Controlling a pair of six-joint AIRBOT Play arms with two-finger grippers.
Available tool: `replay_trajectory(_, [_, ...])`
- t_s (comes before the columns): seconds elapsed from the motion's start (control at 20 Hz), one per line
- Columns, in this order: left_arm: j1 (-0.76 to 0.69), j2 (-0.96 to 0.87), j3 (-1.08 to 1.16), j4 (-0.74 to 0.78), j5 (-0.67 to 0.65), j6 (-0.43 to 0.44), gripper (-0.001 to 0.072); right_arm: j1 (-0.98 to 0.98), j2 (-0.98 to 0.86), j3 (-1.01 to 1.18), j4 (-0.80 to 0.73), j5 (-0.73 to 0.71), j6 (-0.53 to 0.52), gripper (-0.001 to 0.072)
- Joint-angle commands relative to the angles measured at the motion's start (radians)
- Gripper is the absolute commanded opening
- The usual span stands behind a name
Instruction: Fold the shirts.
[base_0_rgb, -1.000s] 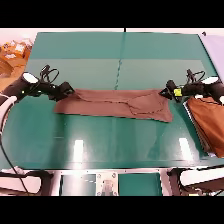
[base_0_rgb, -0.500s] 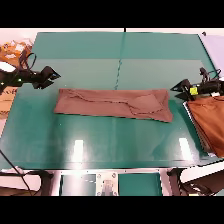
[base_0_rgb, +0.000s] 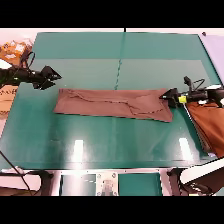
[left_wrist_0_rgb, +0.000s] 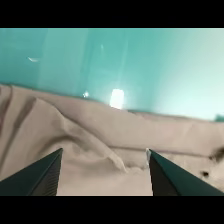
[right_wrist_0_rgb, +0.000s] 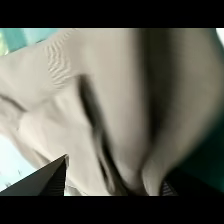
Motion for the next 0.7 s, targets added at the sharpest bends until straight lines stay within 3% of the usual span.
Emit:
replay_trajectory(0.0, [0.001, 0.001, 0.002, -0.023, -0.043, 0.018, 0.0591, 0.079, -0.006, 0.033, 0.056, -0.003, -0.040, 0.0499])
replay_trajectory(0.05, [0.001, 0.001, 0.002, -0.023, -0.050, 0.019, 0.0562, 0.090, -0.006, 0.052, 0.056, 0.000, -0.040, 0.0326])
replay_trajectory(0.15, [0.001, 0.001, 0.002, -0.035, -0.058, 0.055, 0.0067, 0.098, -0.006, 0.082, 0.056, 0.033, -0.020, 0.0116])
replay_trajectory(0.2, [0.001, 0.001, 0.002, -0.063, -0.062, 0.085, 0.0026, 0.097, -0.005, 0.095, 0.056, 0.050, -0.013, 0.0021])
replay_trajectory(0.35, [-0.054, 0.001, 0.002, -0.114, -0.041, 0.091, 0.0025, 0.097, 0.023, 0.144, 0.024, 0.079, 0.036, 0.0020])
replay_trajectory(0.45, [-0.182, -0.002, 0.002, -0.066, 0.025, 0.101, 0.0025, 0.099, 0.070, 0.190, 0.010, 0.106, 0.064, 0.0020])
replay_trajectory(0.65, [-0.524, -0.091, 0.003, -0.063, 0.316, 0.115, 0.0026, 0.117, 0.204, 0.323, 0.008, 0.248, 0.160, 0.0021])
